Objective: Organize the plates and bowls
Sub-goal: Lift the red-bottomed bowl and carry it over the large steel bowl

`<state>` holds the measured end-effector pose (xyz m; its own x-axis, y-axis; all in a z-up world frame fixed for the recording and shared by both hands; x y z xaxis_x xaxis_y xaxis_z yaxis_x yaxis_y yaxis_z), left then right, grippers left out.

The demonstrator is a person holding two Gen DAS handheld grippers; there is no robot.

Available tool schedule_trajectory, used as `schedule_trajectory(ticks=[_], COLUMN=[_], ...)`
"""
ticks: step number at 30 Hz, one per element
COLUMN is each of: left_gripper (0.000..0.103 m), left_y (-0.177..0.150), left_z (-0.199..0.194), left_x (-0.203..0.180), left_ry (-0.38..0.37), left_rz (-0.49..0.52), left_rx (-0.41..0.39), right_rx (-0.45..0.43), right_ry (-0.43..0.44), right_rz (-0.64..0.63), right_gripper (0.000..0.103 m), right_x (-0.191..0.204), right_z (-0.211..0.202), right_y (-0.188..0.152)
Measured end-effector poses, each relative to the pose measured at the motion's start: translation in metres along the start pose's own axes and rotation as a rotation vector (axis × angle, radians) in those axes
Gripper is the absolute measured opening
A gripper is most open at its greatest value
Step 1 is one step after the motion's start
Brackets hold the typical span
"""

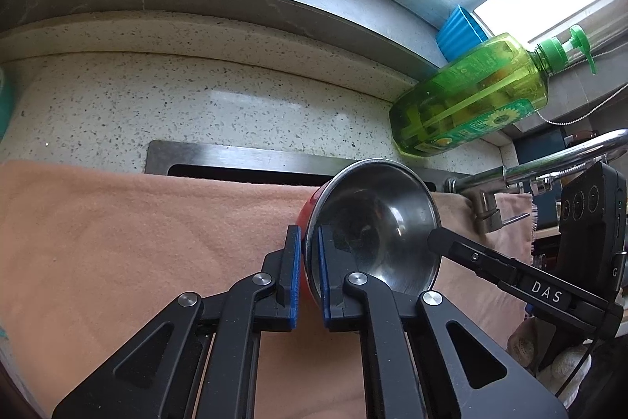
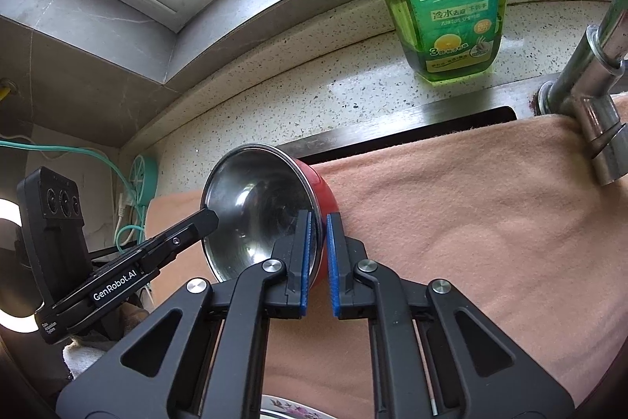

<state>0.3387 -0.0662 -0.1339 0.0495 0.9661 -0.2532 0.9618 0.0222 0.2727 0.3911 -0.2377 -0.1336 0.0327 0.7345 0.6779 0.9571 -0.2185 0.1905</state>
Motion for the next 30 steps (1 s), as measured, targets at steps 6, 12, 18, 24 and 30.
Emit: schedule_trajectory(ticks=[6, 12, 18, 24, 30], left_gripper=[0.007, 0.007, 0.007, 0.007, 0.007], left_y=[-0.003, -0.009, -0.018, -0.029, -0.042], left_z=[-0.015, -0.034, -0.052, -0.075, -0.099], left_x=[0.001, 0.002, 0.004, 0.005, 0.009], left_ry=[-0.013, -0.019, -0.036, -0.052, -0.06], left_rz=[-0.002, 0.004, -0.006, -0.001, -0.004], left_rx=[-0.022, -0.048, -0.069, -0.105, -0.141], right_rx=[-0.012, -0.026, -0.045, -0.061, -0.069], right_ry=[0.003, 0.015, 0.03, 0.049, 0.069], right_rz=[-0.012, -0.029, -0.046, -0.059, -0.083], right_gripper=[0.008, 0.008, 0.008, 0.008, 0.008], right_x=[0.01, 0.023, 0.036, 0.049, 0.066], right_z=[-0.009, -0.021, -0.035, -0.049, -0.063], right_y=[-0.004, -0.012, -0.024, -0.038, -0.056])
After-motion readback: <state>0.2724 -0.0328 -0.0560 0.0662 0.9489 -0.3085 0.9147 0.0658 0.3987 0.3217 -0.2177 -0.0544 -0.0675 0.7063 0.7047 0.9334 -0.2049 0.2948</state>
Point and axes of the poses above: each gripper's, at about its wrist camera, not at the fingertips, and z roughly the way its jaws point, x to its left, y to its top, the point moved 4 cm from there along z, roughly the way its jaws point, and after that the axes turned 12 degrees about y, right-handed, at the moved point
